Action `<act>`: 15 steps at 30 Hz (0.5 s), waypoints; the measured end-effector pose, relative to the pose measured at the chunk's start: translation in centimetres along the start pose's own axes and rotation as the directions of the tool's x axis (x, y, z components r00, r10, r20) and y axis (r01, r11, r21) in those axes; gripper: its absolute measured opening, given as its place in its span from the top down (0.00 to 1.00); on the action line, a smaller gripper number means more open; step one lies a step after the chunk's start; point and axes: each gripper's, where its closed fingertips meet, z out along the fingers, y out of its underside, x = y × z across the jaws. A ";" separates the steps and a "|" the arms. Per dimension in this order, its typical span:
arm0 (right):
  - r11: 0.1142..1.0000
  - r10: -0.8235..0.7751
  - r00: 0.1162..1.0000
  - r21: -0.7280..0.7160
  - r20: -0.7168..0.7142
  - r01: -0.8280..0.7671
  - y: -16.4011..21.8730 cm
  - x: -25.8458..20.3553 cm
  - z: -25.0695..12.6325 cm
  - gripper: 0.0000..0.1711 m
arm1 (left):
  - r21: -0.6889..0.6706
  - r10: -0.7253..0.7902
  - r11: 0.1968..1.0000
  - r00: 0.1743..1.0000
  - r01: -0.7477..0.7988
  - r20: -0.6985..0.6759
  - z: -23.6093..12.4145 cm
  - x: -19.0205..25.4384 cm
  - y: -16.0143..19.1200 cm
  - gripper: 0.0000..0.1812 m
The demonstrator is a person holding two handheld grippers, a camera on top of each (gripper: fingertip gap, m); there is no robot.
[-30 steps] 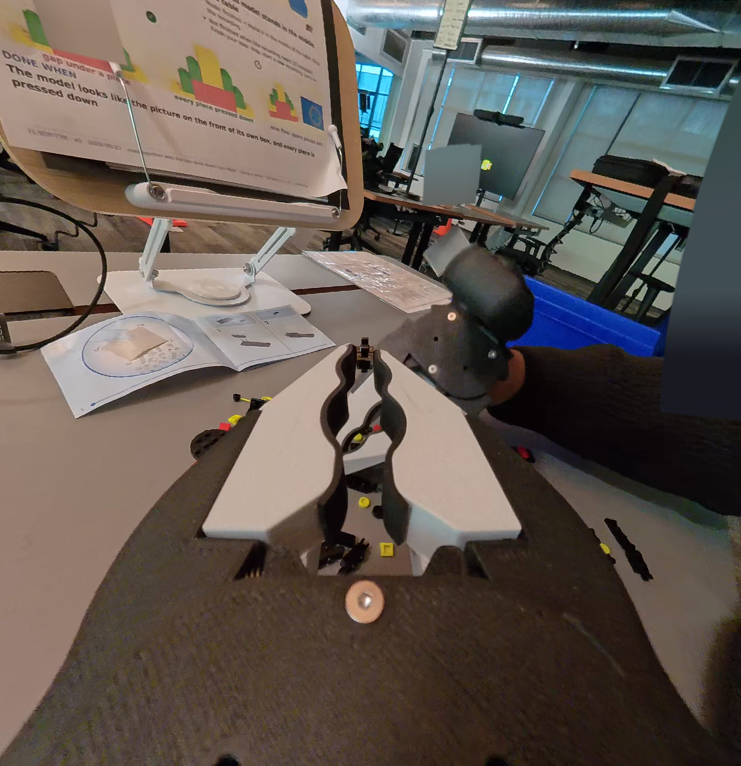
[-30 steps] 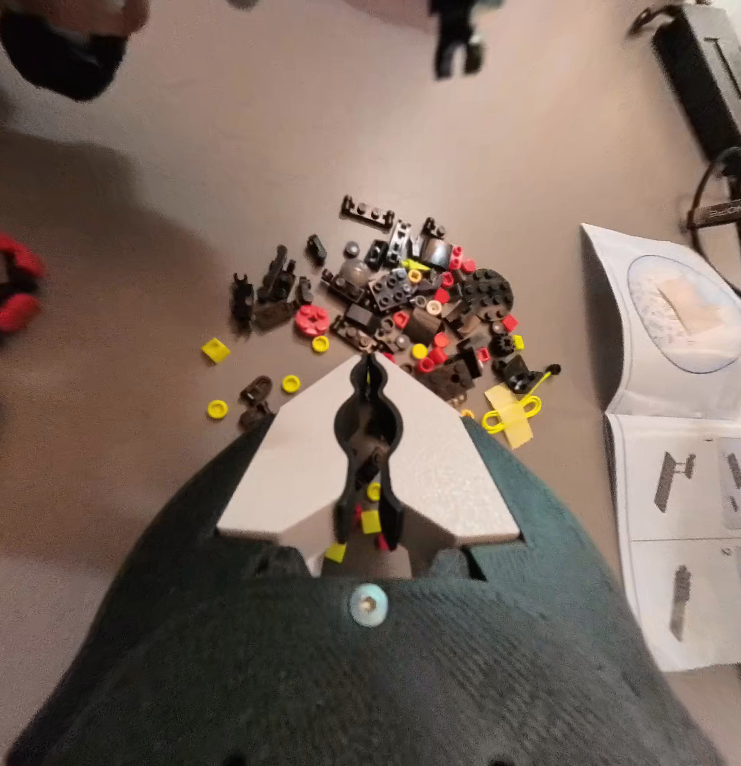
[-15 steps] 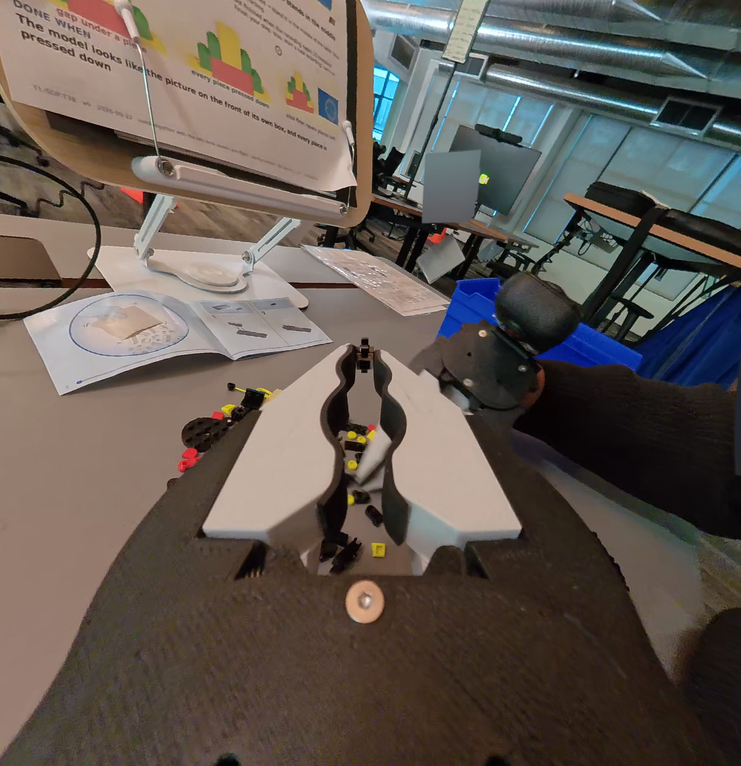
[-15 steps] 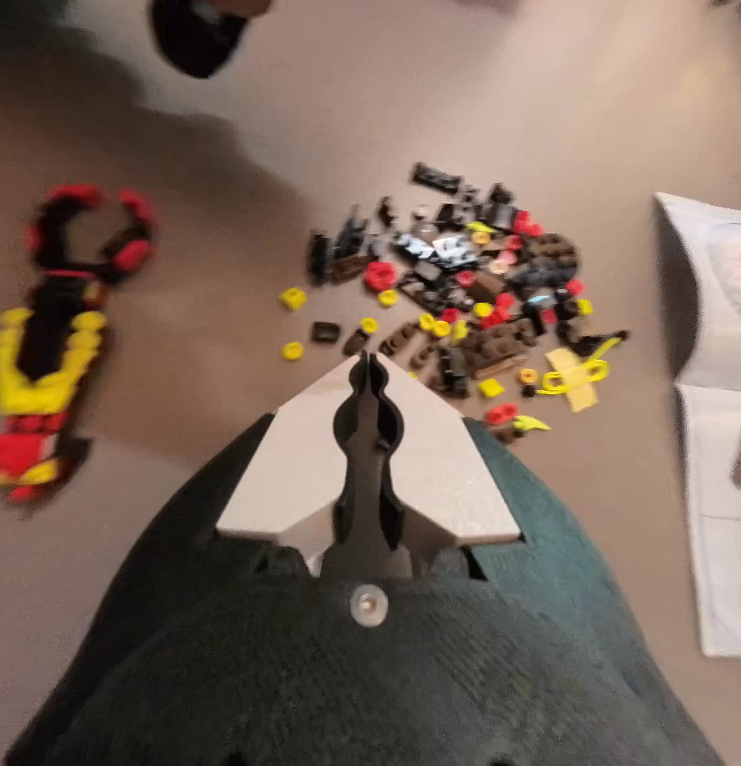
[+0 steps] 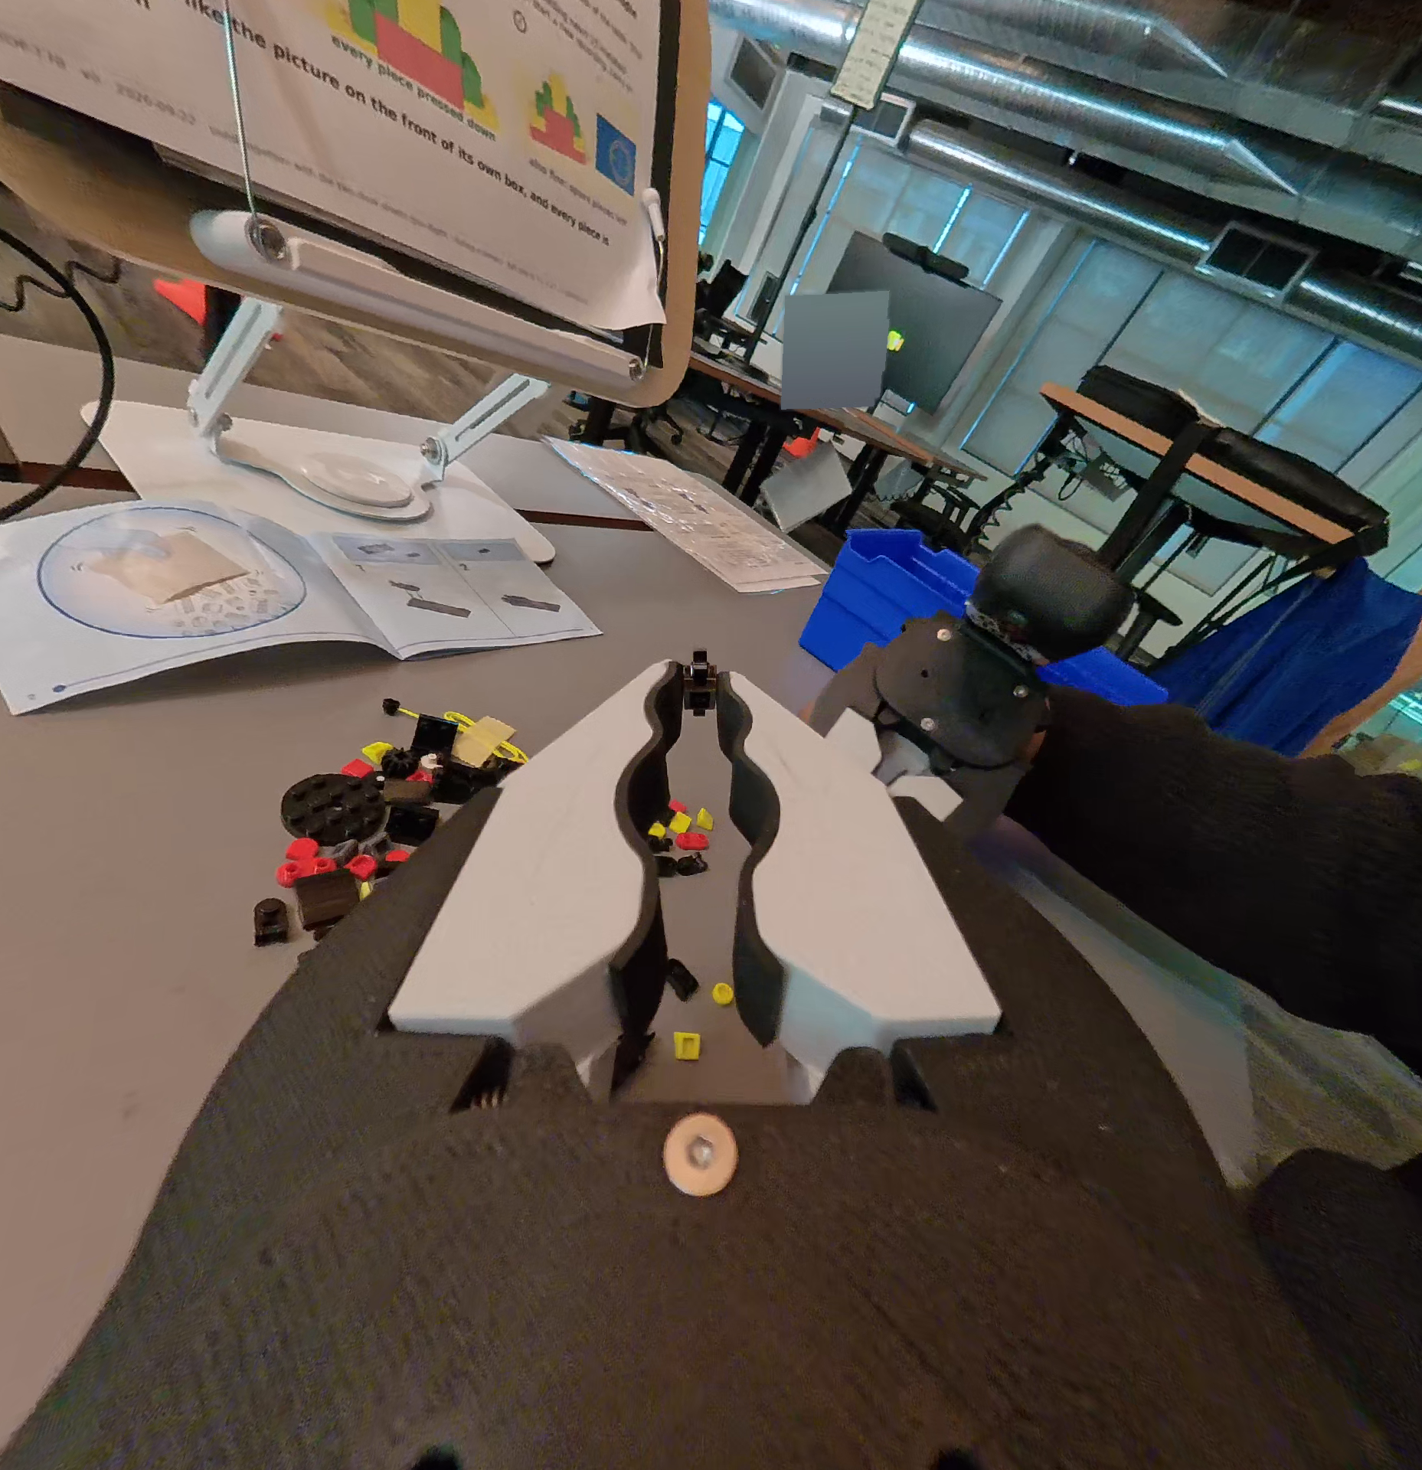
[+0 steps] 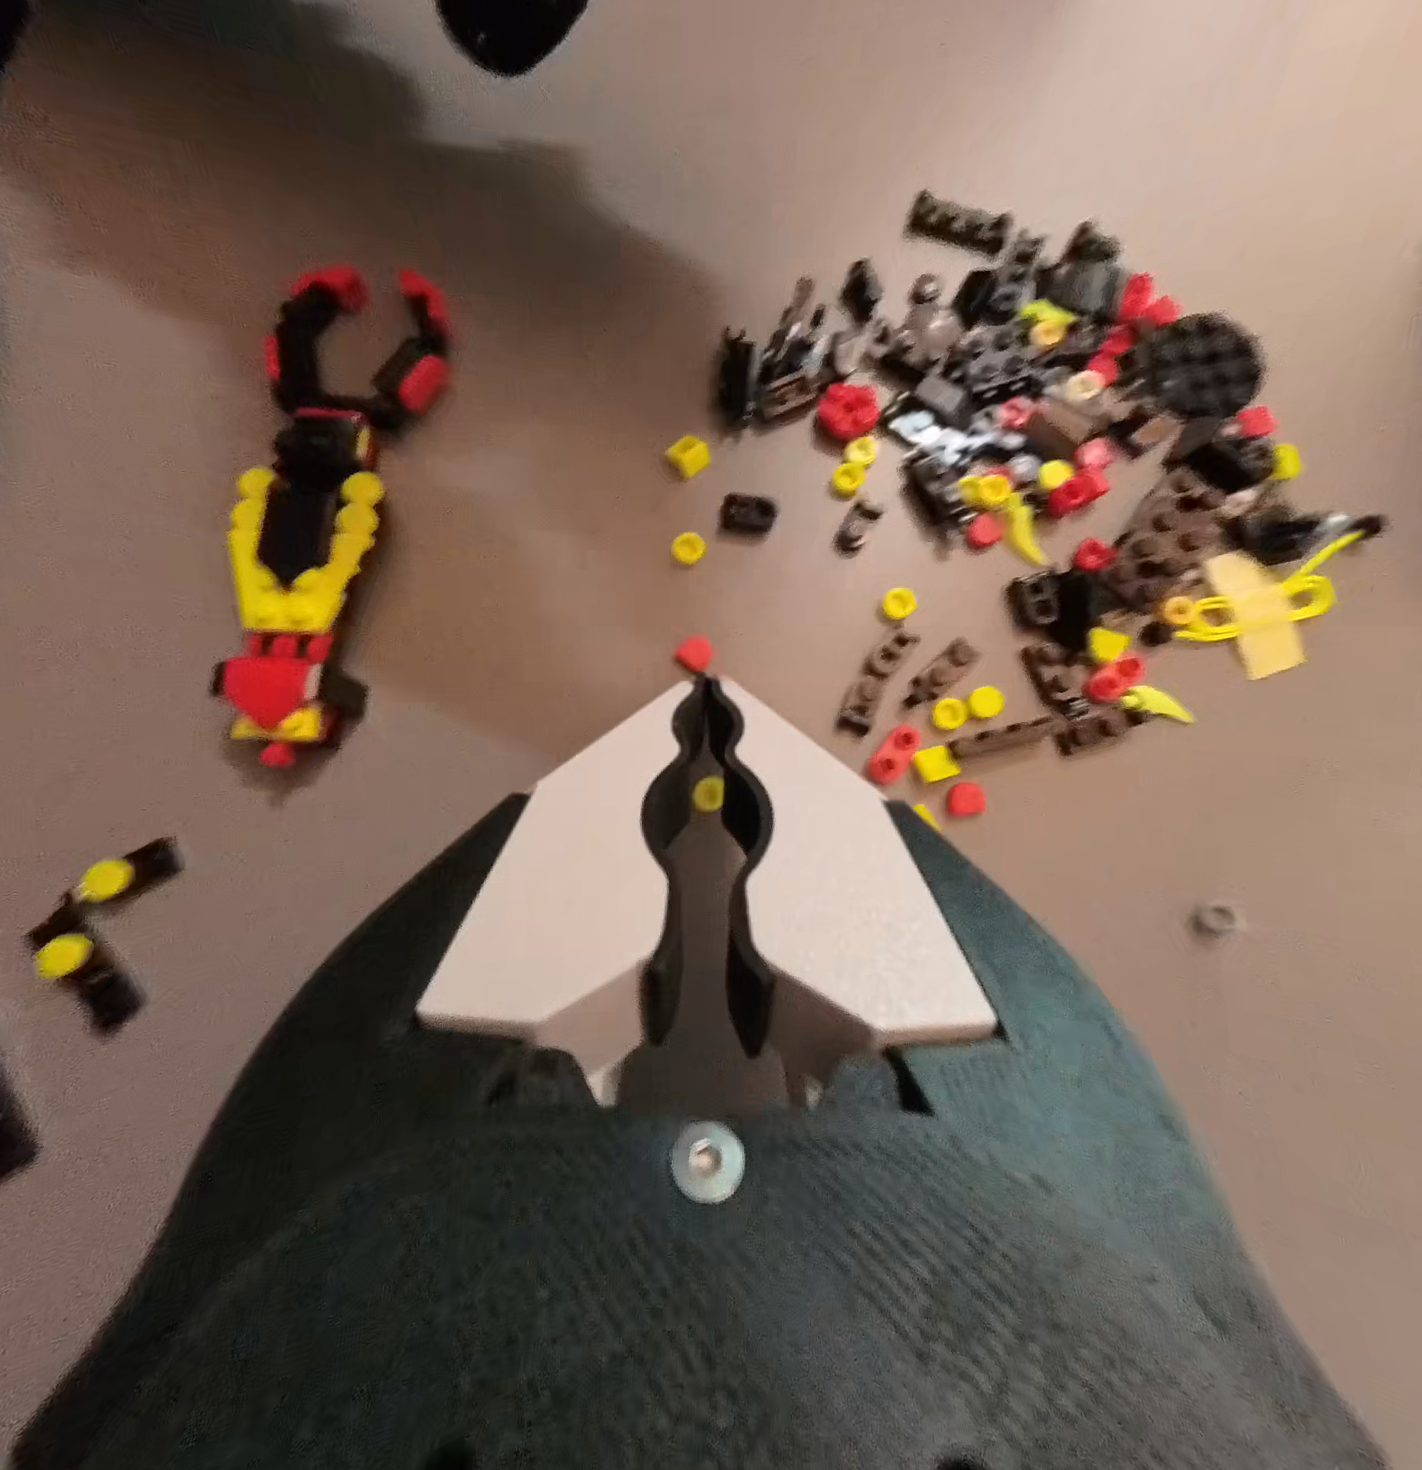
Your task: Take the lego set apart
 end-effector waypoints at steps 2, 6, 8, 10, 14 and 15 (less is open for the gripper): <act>1.000 -0.004 0.987 -0.006 -0.159 0.003 -0.3 3.2 0.4 1.00 | -0.002 0.016 1.000 1.000 -0.016 0.013 0.0 -0.2 0.0 0.97; 1.000 -0.005 0.981 0.004 -0.192 0.006 -0.7 4.4 -0.1 1.00 | -0.009 0.039 0.999 0.999 -0.039 0.025 0.0 -0.3 0.1 0.97; 0.999 0.003 0.998 0.036 -0.057 -0.001 -1.0 1.9 -0.5 1.00 | -0.010 0.032 0.999 0.999 -0.032 0.017 0.0 -0.1 0.2 0.97; 0.998 0.010 0.999 0.054 0.050 -0.013 -1.0 -0.3 -0.7 1.00 | -0.014 0.020 1.000 1.000 -0.020 0.007 0.1 0.0 0.3 0.97; 1.000 0.008 0.993 0.027 0.115 -0.011 -0.8 -1.6 0.6 1.00 | -0.024 0.002 1.000 1.000 -0.002 -0.008 0.3 0.2 0.6 0.97; 0.999 0.013 0.998 0.040 0.055 -0.015 -1.2 -0.5 0.8 1.00 | -0.026 0.005 1.000 1.000 -0.005 -0.006 0.3 0.2 0.6 0.97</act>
